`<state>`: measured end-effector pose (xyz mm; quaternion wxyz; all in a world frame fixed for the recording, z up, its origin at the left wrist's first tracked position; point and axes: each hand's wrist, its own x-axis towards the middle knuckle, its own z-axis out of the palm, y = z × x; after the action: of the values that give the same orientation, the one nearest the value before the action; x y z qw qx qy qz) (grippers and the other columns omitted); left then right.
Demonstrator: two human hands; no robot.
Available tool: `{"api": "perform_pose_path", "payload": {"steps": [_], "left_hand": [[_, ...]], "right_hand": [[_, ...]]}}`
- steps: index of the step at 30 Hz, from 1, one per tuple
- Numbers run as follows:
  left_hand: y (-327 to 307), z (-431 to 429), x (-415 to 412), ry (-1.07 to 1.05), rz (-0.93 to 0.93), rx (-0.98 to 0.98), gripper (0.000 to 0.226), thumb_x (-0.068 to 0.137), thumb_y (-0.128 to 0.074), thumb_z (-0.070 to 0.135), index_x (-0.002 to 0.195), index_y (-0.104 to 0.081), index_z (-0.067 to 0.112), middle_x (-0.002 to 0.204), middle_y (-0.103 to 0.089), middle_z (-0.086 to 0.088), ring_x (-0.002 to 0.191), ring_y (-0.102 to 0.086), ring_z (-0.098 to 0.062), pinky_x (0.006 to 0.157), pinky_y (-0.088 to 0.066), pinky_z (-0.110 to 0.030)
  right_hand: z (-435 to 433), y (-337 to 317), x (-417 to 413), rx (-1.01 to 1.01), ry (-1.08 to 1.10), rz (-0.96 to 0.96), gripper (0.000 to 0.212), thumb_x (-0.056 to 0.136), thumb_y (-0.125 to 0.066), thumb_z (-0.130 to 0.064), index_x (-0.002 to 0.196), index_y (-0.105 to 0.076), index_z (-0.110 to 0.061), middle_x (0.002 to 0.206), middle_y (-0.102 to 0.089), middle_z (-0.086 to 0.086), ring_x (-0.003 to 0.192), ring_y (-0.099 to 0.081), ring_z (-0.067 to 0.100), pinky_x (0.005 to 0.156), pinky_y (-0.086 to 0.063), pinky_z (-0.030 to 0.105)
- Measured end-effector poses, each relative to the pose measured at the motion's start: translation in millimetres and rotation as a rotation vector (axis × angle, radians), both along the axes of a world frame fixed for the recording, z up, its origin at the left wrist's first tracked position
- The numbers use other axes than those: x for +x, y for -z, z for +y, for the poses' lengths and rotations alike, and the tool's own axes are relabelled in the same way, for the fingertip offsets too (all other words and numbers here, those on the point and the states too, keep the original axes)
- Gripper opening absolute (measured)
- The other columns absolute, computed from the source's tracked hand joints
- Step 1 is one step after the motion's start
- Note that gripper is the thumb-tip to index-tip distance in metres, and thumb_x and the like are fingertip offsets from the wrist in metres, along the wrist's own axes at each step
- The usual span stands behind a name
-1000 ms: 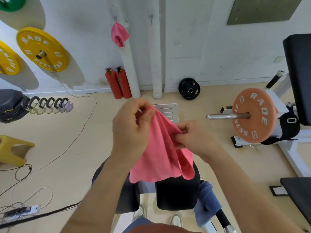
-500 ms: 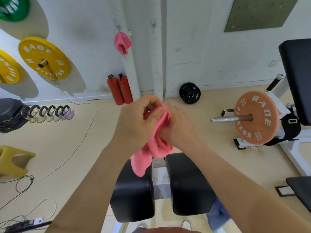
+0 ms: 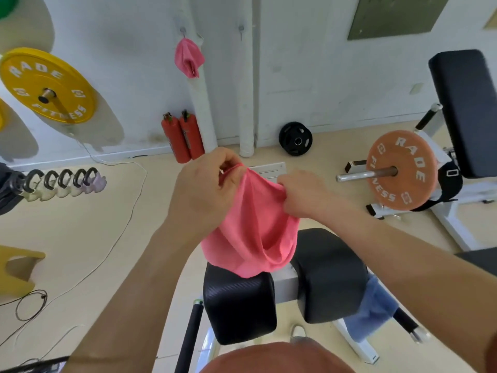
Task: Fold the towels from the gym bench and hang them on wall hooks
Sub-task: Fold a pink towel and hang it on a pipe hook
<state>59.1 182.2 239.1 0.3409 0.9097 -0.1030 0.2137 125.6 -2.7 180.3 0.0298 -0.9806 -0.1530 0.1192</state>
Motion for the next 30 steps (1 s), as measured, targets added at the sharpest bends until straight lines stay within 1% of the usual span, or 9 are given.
{"api": "perform_pose_path", "payload": {"steps": [3,7,10,14,18,20,22,26,30], "left_hand": [[-2,-3,7,0.066,0.03,-0.117,0.008,0.085,-0.065,0.012,0.084,-0.061,0.019,0.093,-0.061,0.006,0.069,-0.052,-0.007,0.068,-0.038,-0.008],[-2,-11,17,0.131,0.15,-0.231,0.014,0.088,-0.064,0.016,0.083,-0.06,0.028,0.084,-0.067,0.011,0.064,-0.055,-0.004,0.062,-0.042,-0.011],[-3,-15,27,0.084,0.096,-0.281,0.016,0.088,-0.063,0.012,0.084,-0.059,0.027,0.074,-0.062,0.015,0.067,-0.055,0.002,0.064,-0.039,-0.007],[-11,-13,45,0.034,0.013,-0.37,0.017,0.088,-0.062,0.011,0.085,-0.06,0.027,0.074,-0.062,0.014,0.069,-0.056,0.003,0.068,-0.041,-0.009],[-9,-9,65,-0.017,0.036,-0.357,0.017,0.085,-0.065,0.007,0.084,-0.064,0.024,0.071,-0.063,0.022,0.071,-0.058,0.006,0.07,-0.04,-0.007],[1,2,78,-0.1,0.085,-0.384,0.021,0.081,-0.068,0.009,0.08,-0.066,0.029,0.071,-0.065,0.023,0.07,-0.06,0.003,0.072,-0.045,-0.014],[14,16,87,-0.185,0.154,-0.45,0.026,0.077,-0.072,0.008,0.076,-0.068,0.033,0.07,-0.068,0.019,0.069,-0.062,-0.002,0.074,-0.049,-0.022],[37,33,94,-0.269,0.272,-0.526,0.031,0.076,-0.073,0.003,0.079,-0.071,0.034,0.072,-0.07,0.021,0.072,-0.062,0.003,0.076,-0.047,-0.02],[56,32,101,-0.251,0.372,-0.567,0.027,0.077,-0.073,0.002,0.086,-0.073,0.028,0.073,-0.071,0.021,0.073,-0.063,0.005,0.071,-0.047,-0.009]], "right_hand": [[8,0,6,0.122,0.049,-0.106,0.022,0.069,-0.048,-0.006,0.059,-0.034,-0.019,0.064,-0.04,-0.002,0.06,-0.041,0.021,0.046,-0.022,0.027],[6,8,24,0.299,0.247,0.144,0.022,0.073,-0.046,0.0,0.055,-0.043,-0.012,0.054,-0.046,0.004,0.053,-0.047,0.022,0.046,-0.032,0.025],[6,19,37,0.343,0.379,0.261,0.021,0.08,-0.042,0.0,0.062,-0.048,-0.008,0.058,-0.049,0.007,0.052,-0.05,0.023,0.042,-0.035,0.025],[-7,42,53,0.577,0.601,0.462,0.022,0.083,-0.033,0.008,0.076,-0.052,0.0,0.061,-0.053,0.015,0.045,-0.058,0.027,0.035,-0.04,0.025],[-23,46,70,0.543,0.53,0.601,0.026,0.079,-0.038,0.012,0.086,-0.063,0.008,0.06,-0.057,0.014,0.047,-0.059,0.022,0.051,-0.053,0.03],[-34,38,83,0.604,0.5,0.705,0.035,0.077,-0.039,0.015,0.102,-0.063,0.01,0.068,-0.059,0.012,0.052,-0.061,0.018,0.051,-0.053,0.027],[-50,26,99,0.675,0.484,0.753,0.04,0.077,-0.038,0.018,0.103,-0.064,0.004,0.081,-0.061,0.013,0.065,-0.065,0.019,0.055,-0.056,0.025],[-84,9,124,0.514,0.374,0.597,0.03,0.08,-0.041,0.01,0.081,-0.062,-0.011,0.084,-0.056,0.007,0.07,-0.059,0.016,0.056,-0.056,0.025],[-100,7,139,0.17,0.234,0.527,0.027,0.082,-0.047,0.002,0.093,-0.065,-0.014,0.092,-0.062,0.008,0.073,-0.06,0.017,0.057,-0.055,0.023]]}}
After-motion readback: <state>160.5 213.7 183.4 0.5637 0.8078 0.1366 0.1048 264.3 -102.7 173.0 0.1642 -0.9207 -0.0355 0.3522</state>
